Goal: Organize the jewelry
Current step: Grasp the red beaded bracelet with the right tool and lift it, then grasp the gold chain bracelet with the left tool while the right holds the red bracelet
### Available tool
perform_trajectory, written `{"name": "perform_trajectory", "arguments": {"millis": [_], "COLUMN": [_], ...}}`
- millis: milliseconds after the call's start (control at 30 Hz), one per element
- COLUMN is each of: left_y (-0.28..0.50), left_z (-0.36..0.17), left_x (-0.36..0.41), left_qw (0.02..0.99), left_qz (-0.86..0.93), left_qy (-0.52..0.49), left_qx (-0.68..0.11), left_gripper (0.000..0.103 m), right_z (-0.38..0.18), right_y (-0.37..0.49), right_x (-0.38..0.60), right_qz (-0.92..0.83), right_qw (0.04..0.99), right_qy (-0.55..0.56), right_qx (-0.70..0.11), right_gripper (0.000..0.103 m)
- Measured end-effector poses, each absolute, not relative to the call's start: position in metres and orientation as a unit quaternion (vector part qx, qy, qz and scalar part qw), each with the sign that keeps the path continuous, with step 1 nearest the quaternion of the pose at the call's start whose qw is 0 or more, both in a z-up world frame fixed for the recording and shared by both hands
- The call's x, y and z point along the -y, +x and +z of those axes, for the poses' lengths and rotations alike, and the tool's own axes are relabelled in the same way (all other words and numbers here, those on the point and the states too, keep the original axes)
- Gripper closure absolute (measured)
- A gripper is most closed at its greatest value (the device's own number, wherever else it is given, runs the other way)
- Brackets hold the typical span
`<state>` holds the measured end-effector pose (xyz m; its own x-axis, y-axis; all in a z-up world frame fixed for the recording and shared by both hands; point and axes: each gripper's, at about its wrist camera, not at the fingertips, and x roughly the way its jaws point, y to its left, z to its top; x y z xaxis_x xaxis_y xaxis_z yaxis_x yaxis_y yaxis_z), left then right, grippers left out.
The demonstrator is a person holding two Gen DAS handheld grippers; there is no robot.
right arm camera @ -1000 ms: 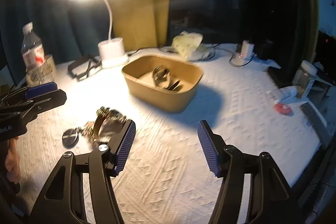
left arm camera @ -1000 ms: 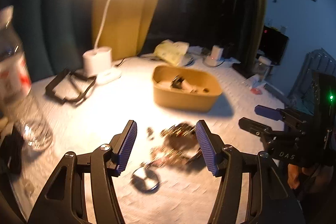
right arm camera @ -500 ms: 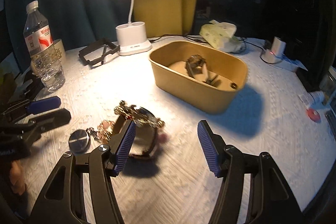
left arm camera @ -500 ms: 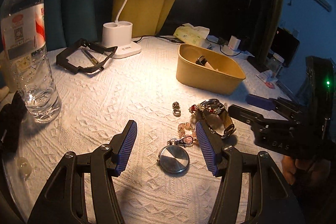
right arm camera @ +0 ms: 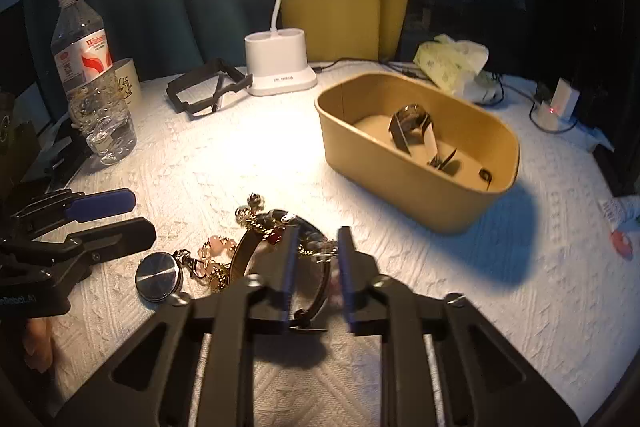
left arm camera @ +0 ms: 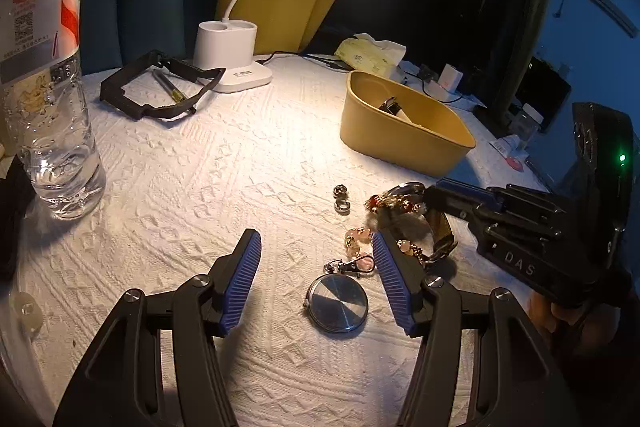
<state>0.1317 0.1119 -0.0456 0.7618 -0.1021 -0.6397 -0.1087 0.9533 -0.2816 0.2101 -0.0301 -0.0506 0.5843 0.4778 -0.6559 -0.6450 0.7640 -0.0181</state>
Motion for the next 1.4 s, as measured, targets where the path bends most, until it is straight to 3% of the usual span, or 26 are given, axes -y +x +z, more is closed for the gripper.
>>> {"name": "perform_trajectory", "arguments": {"millis": [600,933,1100,1233,1267,1333,1400], "left_y": [0.142,0.162,0.167,0.172,0.173,0.175,0.175], "left_z": [-0.042,-0.056,-0.058,-0.06,-0.06,-0.059,-0.057], "left_x": [-0.076,-0.054,-0.041,-0.039,-0.038,-0.037,-0.037], "left_qw": [0.923,0.906,0.902,0.899,0.898,0.899,0.901], "left_qz": [-0.035,-0.071,-0.07,-0.077,-0.078,-0.073,-0.07], "left_qy": [-0.11,-0.076,-0.002,0.014,0.017,0.021,0.023], "left_qx": [-0.368,-0.41,-0.426,-0.431,-0.432,-0.431,-0.428], "left_gripper": [0.041,0.041,0.042,0.059,0.072,0.083,0.084], "right_z": [0.009,-0.003,-0.008,-0.008,-0.008,-0.007,-0.006], "right_y": [0.194,0.2,0.203,0.203,0.204,0.203,0.202], "right_x": [0.056,0.1,0.115,0.122,0.123,0.125,0.126], "right_qz": [0.313,0.276,0.265,0.261,0.261,0.261,0.262], "right_qw": [0.914,0.923,0.926,0.928,0.928,0.929,0.93], "right_qy": [-0.111,-0.089,-0.078,-0.072,-0.069,-0.068,-0.067], "right_qx": [-0.233,-0.253,-0.258,-0.256,-0.255,-0.253,-0.251], "right_gripper": [0.091,0.091,0.091,0.091,0.091,0.091,0.091]}}
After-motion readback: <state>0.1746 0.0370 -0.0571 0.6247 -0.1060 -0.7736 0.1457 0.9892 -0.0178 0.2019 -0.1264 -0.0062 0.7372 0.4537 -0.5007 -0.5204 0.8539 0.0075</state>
